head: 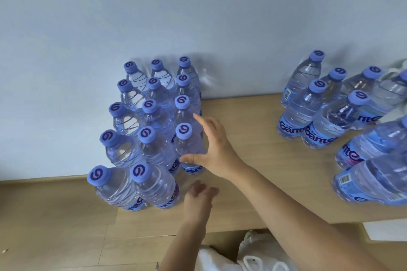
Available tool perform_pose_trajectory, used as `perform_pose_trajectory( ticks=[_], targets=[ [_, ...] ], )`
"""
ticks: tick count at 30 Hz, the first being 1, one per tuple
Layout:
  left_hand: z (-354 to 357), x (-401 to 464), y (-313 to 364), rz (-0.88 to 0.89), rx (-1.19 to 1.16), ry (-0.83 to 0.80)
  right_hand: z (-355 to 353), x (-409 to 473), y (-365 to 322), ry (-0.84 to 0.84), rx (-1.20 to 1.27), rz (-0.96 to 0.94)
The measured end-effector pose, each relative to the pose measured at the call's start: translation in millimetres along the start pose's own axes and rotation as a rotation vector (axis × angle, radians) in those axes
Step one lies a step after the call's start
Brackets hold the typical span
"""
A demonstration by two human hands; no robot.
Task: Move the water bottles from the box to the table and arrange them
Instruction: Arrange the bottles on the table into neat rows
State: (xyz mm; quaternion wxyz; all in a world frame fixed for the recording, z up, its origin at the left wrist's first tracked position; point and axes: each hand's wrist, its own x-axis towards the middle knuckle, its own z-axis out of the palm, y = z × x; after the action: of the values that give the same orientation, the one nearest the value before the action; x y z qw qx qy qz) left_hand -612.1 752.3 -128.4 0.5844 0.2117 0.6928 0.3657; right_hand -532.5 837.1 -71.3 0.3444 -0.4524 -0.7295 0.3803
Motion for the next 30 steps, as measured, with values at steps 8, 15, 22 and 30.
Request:
perform_pose_trajectory(
  ticks=[8,15,22,30],
  targets=[
    [78.2,-12.4,17.5,0.076,0.342,-0.42,-97.1,-78.2,8.1,0.543,-0.203,0.105],
    [159.9,-37.0,11.6,0.078,0.546,-0.753,-181.7,-163.9,28.0,1.185,-0.648,0.206],
    [203.0,-51.3,0.4,0.095,0.608,-0.873,-194.5,-186.3,48.3,0.977,-0.303,0.528],
    [188.3,-41.4,-4.0,0.212,0.623,-0.748,-201.4,-171.9,59.9,1.028,-0.358,0.479]
  ],
)
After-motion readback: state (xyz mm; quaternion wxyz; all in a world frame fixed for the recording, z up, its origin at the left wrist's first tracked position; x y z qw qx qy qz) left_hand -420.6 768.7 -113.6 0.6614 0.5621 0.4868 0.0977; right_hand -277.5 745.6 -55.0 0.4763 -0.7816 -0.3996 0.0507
